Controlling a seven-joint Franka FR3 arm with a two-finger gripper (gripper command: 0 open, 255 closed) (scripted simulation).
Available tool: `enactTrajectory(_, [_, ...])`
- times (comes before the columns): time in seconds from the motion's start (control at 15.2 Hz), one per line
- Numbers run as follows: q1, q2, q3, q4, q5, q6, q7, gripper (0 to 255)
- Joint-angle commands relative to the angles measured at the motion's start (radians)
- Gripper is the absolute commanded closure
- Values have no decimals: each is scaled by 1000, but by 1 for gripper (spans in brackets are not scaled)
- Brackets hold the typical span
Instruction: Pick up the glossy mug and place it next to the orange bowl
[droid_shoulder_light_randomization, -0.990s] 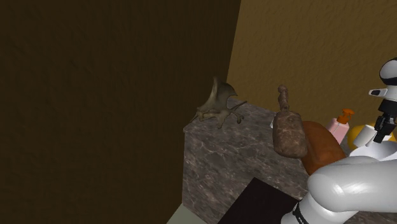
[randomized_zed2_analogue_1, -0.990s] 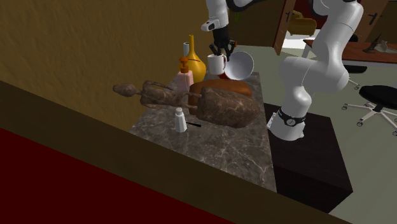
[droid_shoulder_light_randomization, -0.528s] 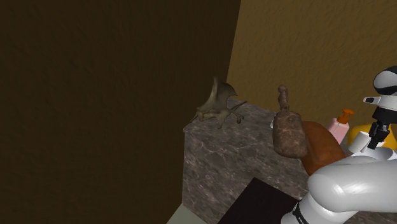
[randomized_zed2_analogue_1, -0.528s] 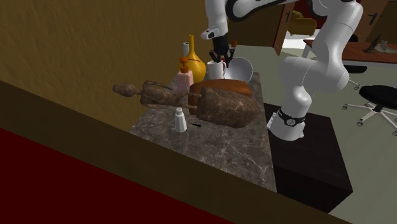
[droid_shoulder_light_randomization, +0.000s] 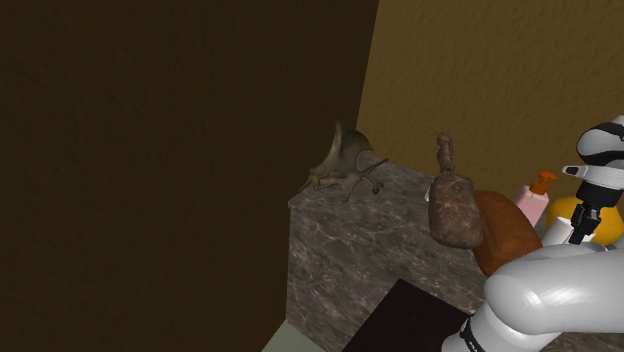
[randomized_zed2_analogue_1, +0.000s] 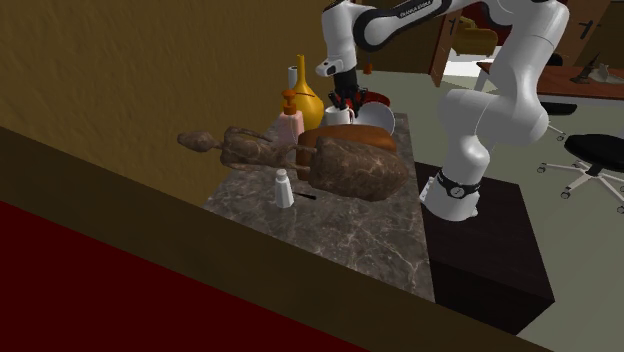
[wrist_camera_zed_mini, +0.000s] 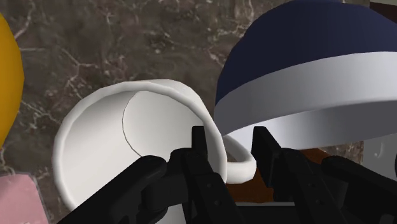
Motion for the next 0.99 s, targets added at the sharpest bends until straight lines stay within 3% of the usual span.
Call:
enactTrajectory(0.0, [10,8,-25,-14,-9,28,3,255])
enactTrajectory(0.53, [11,8,-27,-15,-10,30,3,255])
enactTrajectory(0.59, [11,8,-27,-15,-10,30,3,0])
enactTrajectory(0.92, [11,8,-27,-15,-10,30,3,0])
